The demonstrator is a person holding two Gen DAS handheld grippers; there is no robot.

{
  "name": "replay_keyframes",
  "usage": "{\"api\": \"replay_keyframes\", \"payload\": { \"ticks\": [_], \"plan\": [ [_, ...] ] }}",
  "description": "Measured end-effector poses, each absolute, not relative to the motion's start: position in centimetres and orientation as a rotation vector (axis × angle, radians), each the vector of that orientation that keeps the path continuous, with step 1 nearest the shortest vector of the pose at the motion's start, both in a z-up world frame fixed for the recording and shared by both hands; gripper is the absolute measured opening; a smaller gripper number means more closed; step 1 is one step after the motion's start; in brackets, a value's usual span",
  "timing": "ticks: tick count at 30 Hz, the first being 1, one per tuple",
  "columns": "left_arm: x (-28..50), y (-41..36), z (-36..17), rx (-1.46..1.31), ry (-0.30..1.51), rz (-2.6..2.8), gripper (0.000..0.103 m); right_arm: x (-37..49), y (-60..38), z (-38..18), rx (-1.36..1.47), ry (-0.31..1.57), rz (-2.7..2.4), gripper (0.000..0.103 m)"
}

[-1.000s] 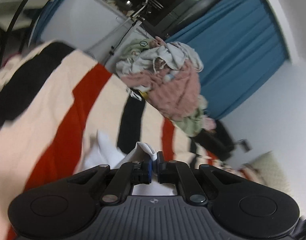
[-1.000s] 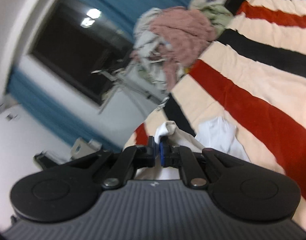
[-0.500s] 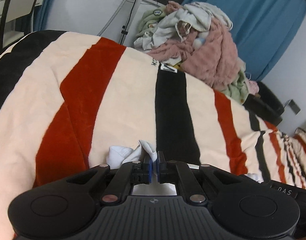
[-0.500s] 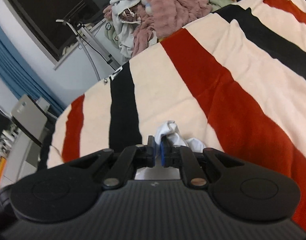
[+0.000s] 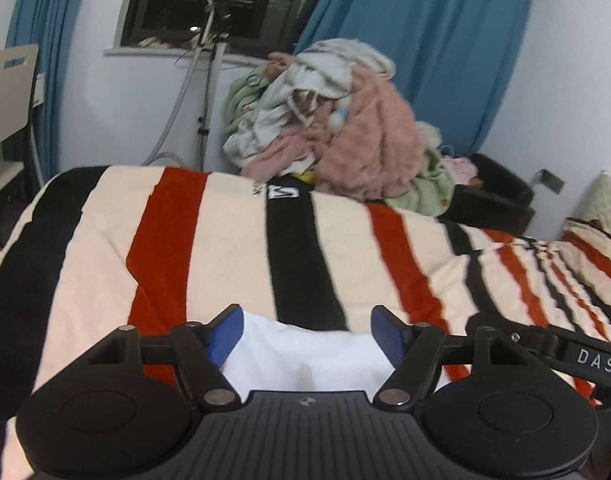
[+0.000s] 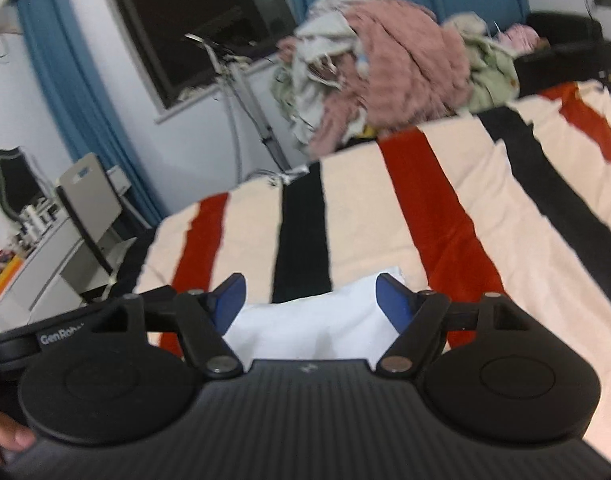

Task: Fold clothes
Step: 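Release the collar end with both grippers and withdraw from the folded shirt, then slide both grippers under the folded shirt edges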

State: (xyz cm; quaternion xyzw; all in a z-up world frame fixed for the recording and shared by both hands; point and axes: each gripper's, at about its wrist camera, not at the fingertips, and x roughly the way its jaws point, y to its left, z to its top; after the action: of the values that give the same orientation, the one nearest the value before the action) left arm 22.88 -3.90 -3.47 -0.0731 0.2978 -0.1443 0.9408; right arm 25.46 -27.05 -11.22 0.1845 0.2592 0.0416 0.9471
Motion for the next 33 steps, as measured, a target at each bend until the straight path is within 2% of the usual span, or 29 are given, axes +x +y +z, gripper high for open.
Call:
{"api": "replay_keyframes", "payload": {
  "ticks": [6,15,27,33],
  "plan": [
    [14.8,-2.3,-1.5,-0.113,0.534,-0.337,0.079,18.0,-25.0,-9.8,0.301,0.438,0.079,0.074],
    [5.9,1.6,-3.0,-0.1,0.471,-0.307,0.079,10.4,-21.6,-13.2,0.247,0.362,0.087,0.074],
    [6.1,2.5,-6.4,-0.169,0.564,-0.3,0.079,10.5,-21.8,-15.4,0.275,0.429,0.059,0.074],
    [7.5,2.2,-8.7,-0.268,0.678,-0.33,0.08,11.2,-23.6,-16.5,0.437,0.484,0.085,0.075]
  ]
}}
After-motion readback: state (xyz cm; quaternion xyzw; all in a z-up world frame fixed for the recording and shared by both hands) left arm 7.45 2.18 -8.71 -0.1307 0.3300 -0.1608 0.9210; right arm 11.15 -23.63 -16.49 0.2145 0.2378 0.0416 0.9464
